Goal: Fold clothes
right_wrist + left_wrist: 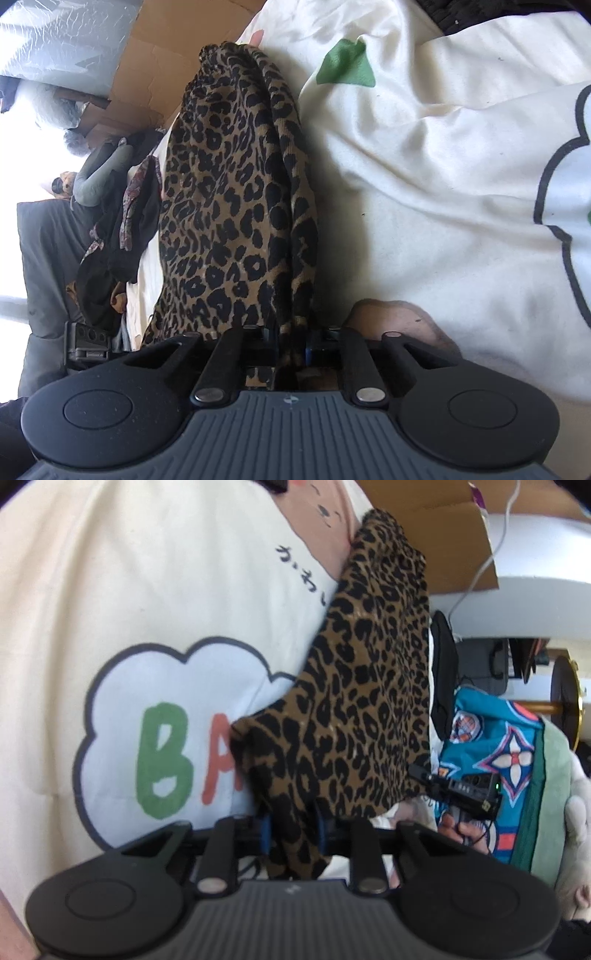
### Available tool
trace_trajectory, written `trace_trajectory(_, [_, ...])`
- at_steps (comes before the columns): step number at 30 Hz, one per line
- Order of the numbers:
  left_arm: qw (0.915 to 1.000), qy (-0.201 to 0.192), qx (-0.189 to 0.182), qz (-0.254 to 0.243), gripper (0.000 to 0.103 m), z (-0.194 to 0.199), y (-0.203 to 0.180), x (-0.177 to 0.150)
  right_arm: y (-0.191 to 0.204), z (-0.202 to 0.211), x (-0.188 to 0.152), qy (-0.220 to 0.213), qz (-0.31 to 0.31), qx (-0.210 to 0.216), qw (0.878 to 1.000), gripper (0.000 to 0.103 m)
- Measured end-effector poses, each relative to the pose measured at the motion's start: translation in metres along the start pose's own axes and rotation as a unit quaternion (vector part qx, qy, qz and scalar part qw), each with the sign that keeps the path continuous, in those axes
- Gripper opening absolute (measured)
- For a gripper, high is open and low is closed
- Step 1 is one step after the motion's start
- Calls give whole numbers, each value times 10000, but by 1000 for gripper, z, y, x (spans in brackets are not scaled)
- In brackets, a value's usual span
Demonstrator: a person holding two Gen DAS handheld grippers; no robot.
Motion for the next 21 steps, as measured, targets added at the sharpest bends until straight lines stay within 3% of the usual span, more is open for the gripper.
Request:
trace_trajectory(7, [9989,-139,-129,430,23,8,12,1,-9,3,-2,-104,-276,76,9995,9])
trace_trajectory(14, [9975,-88,-326,615,33,-11,3,-6,-13,1,-2,-91,-389,107,9991,12])
trace_trajectory(16, [9973,-46,-381,632,32,-10,4,-9,-14,1,-2,-95,-420,139,9990,10])
trace_trajectory(18, [9966,-35,-396,716,17,-8,9,-10,-14,2,-2,-120,-574,228,9980,8])
trace_trajectory(21, [9961,-85,-398,785,12,-3,14,-11,-11,5,-3,-173,-607,251,9977,7])
Point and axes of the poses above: each gripper's, at about its wrist camera, not at the fingertips, and z roughly against the way its jaws point, y to its left, x to its top, the point moved 6 cm from there along -z, roughly the way its jaws point, and after that the axes turned 8 degrees about x, right-handed, at the moved point
